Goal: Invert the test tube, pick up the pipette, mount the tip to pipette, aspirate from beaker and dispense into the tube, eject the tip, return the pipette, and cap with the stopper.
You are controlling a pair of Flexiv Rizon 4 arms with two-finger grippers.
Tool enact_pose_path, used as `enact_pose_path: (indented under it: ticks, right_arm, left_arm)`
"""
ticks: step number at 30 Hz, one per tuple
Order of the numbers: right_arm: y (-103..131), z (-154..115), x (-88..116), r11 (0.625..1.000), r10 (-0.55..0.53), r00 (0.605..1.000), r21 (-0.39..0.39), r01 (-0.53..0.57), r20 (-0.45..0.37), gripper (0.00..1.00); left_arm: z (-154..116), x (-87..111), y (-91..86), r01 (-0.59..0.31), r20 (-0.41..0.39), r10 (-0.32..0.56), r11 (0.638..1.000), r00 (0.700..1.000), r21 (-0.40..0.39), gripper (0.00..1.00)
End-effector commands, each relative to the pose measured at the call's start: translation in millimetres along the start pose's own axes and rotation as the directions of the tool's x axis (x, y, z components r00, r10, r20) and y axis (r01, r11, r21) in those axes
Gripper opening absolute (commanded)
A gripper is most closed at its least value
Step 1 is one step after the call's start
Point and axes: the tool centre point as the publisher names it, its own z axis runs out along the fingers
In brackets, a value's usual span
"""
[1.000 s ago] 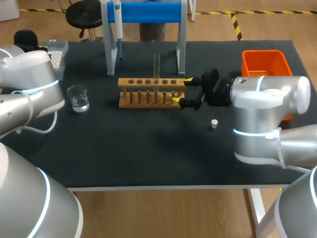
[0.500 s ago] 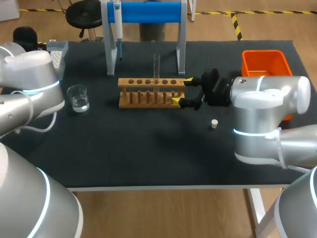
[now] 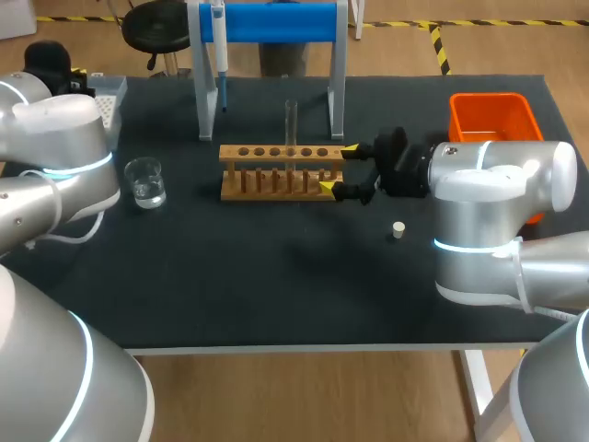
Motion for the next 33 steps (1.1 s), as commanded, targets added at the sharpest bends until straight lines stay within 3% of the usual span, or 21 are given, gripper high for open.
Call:
enact_pose_path:
  ticks: [1,9,12,15,18,33]
  right_arm:
    - [-1,0,0,1.0,0.0,1.0,-0.003,0.0,0.001,1.0]
    - [-1,0,0,1.0,0.0,1.0,-0.003,0.0,0.001,1.0]
    - [-1,0,0,1.0,0.0,1.0,-0.003,0.0,0.001,1.0]
    - [-1,0,0,1.0,0.0,1.0,-0.003,0.0,0.001,1.0]
    - [-1,0,0,1.0,0.0,1.0,-0.003,0.0,0.001,1.0]
    - [-1,0,0,1.0,0.0,1.0,-0.003,0.0,0.001,1.0]
  left_arm:
    - [-26,4.6,-7.1,-0.02,-0.034,0.02,1.0,0.999,0.008,0.0]
    - [-66,27.2,-31.7,-0.116,-0.169,0.119,0.993,0.978,0.027,0.0]
    - [-84,40.8,-40.7,-0.157,-0.258,0.165,0.986,0.952,0.052,0.0]
    - [-105,58.3,-46.4,-0.191,-0.398,0.208,0.978,0.894,0.084,0.0]
    - [-132,79.0,-48.8,-0.213,-0.555,0.25,0.968,0.793,0.133,0.0]
    - [-132,79.0,-48.8,-0.213,-0.555,0.25,0.968,0.793,0.133,0.0]
